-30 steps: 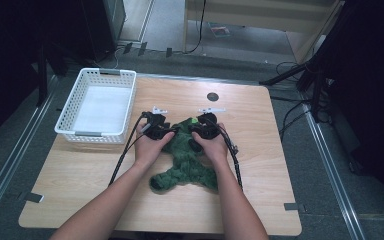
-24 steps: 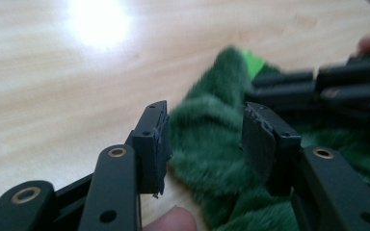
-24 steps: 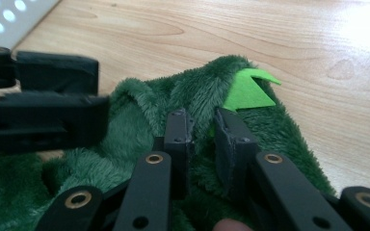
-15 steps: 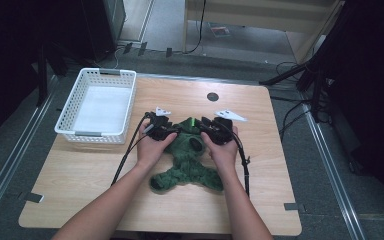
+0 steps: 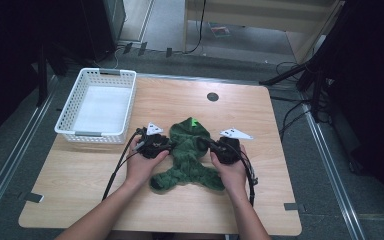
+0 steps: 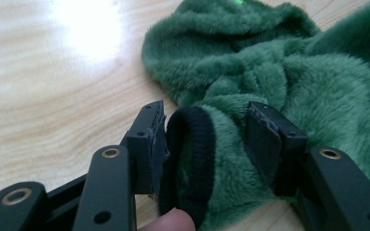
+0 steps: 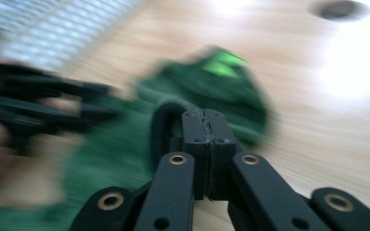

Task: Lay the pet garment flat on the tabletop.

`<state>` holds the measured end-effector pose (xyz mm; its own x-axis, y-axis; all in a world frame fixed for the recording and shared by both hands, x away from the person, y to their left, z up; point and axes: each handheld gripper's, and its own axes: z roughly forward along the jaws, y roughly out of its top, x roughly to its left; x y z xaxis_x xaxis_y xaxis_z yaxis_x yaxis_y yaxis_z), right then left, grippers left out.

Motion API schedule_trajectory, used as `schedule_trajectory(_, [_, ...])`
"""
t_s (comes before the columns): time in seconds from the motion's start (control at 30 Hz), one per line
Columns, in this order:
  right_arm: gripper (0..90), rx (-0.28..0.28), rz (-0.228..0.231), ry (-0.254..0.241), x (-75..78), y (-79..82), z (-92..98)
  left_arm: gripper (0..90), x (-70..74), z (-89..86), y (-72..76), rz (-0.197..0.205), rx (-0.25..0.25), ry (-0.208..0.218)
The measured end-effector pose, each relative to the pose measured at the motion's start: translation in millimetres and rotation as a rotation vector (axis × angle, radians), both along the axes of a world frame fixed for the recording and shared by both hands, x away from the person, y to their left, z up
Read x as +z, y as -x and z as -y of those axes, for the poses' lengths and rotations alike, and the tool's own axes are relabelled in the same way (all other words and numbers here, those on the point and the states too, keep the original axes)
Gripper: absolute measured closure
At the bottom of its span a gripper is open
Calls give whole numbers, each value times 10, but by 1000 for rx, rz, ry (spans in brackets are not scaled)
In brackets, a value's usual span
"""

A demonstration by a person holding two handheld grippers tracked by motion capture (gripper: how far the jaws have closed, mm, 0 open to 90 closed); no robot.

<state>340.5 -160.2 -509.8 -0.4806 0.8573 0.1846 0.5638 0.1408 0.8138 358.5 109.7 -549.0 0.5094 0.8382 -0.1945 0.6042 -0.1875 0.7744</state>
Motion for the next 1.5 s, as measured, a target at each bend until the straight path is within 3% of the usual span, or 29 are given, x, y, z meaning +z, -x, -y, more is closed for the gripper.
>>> schedule_trajectory(0.07, [900, -39, -38, 9, -67, 13, 135, 490, -6, -7, 0, 3, -2, 2])
schedule_trajectory(0.13, [900, -82, -54, 61, -134, 38, 252, 485, -5, 6, 8, 3, -11, -6])
schedule_trajectory(0.2, [900, -106, -93, 67, -192, 41, 361, 479, -5, 32, 25, 14, -14, -27])
schedule_trajectory(0.27, [900, -139, -90, 37, -192, 52, 437, 462, -6, 44, 37, 18, -16, -40])
schedule_trajectory(0.3, [871, -143, -74, -4, -154, 64, 456, 456, -7, 45, 44, 13, -9, -36])
schedule_trajectory(0.4, [730, -62, -9, -103, -11, 86, 388, 508, -8, 7, 53, 5, -15, 0])
schedule_trajectory(0.5, [628, 51, -11, -208, 16, 70, 223, 628, -7, -3, 77, 12, -10, 10])
schedule_trajectory(0.57, [607, 83, -11, -234, -16, 46, 111, 657, -1, 0, 97, 32, 0, -1])
schedule_trajectory(0.67, [622, 83, -32, -173, -71, -2, -44, 675, 0, -21, 106, 42, 5, 18])
schedule_trajectory(0.77, [786, 70, -41, -99, -113, -4, -119, 706, 2, -50, 126, 55, 6, 41])
schedule_trajectory(0.8, [828, 66, -40, -72, -119, 4, -116, 726, 5, -58, 144, 75, 10, 47])
schedule_trajectory(0.87, [886, 64, -53, -66, -135, 10, -72, 762, 10, -76, 172, 97, 11, 60])
schedule_trajectory(1.03, [900, 20, -95, 21, -235, 15, 43, 779, 8, -98, 182, 105, 15, 75])
schedule_trajectory(1.1, [867, 15, -107, 13, -249, 10, 103, 776, 8, -98, 176, 94, 8, 70])
schedule_trajectory(1.2, [843, -14, -81, -51, -178, 12, 218, 770, 3, -82, 162, 74, -4, 62])
schedule_trajectory(1.33, [738, -55, -67, -84, -156, -21, 260, 770, 1, -71, 150, 64, -6, 54])
schedule_trajectory(1.5, [564, -16, -163, -133, -309, -120, 163, 766, 2, -73, 146, 57, -10, 52])
